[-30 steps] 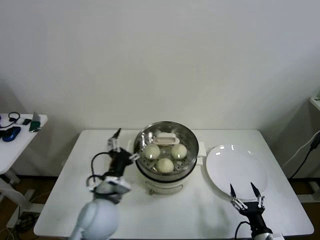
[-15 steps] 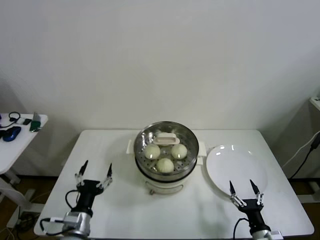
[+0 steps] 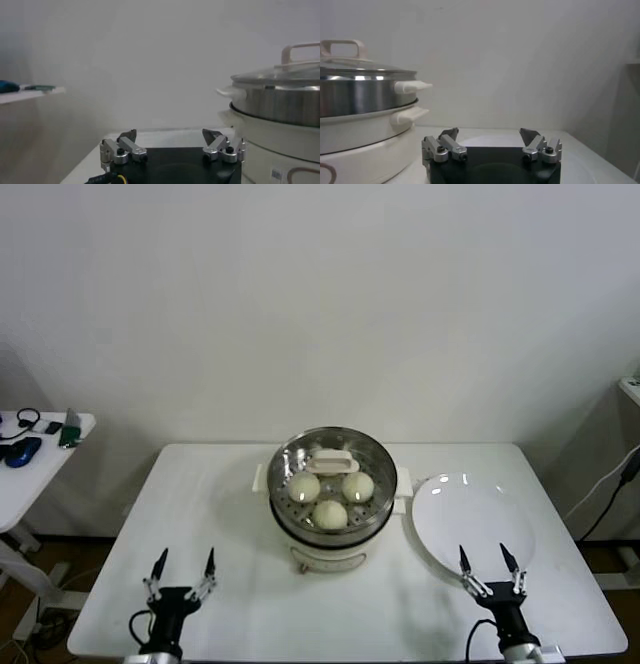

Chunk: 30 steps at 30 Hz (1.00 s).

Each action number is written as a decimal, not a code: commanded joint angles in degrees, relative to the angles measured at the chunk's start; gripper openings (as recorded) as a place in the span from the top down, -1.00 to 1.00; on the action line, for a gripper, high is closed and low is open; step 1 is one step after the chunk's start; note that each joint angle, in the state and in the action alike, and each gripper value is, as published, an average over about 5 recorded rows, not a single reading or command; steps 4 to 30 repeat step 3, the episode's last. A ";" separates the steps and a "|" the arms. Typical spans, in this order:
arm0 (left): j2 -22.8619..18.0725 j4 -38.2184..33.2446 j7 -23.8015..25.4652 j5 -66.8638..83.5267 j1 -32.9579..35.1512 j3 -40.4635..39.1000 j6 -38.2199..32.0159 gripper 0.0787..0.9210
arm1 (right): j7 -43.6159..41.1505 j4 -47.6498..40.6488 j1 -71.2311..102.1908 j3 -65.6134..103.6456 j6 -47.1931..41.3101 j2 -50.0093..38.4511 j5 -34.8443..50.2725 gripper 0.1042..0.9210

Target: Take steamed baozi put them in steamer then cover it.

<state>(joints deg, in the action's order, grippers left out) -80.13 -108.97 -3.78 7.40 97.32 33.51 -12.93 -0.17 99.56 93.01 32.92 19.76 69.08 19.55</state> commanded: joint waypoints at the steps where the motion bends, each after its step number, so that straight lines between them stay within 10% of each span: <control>1: -0.74 2.10 0.13 2.29 1.84 0.50 -3.57 -0.77 | 0.01 -0.35 -0.14 -0.16 0.48 0.20 0.10 -0.76; 30: -0.80 2.06 0.19 2.32 1.80 0.46 -3.56 -0.77 | -0.01 -0.36 -0.12 -0.18 0.48 0.24 0.09 -0.76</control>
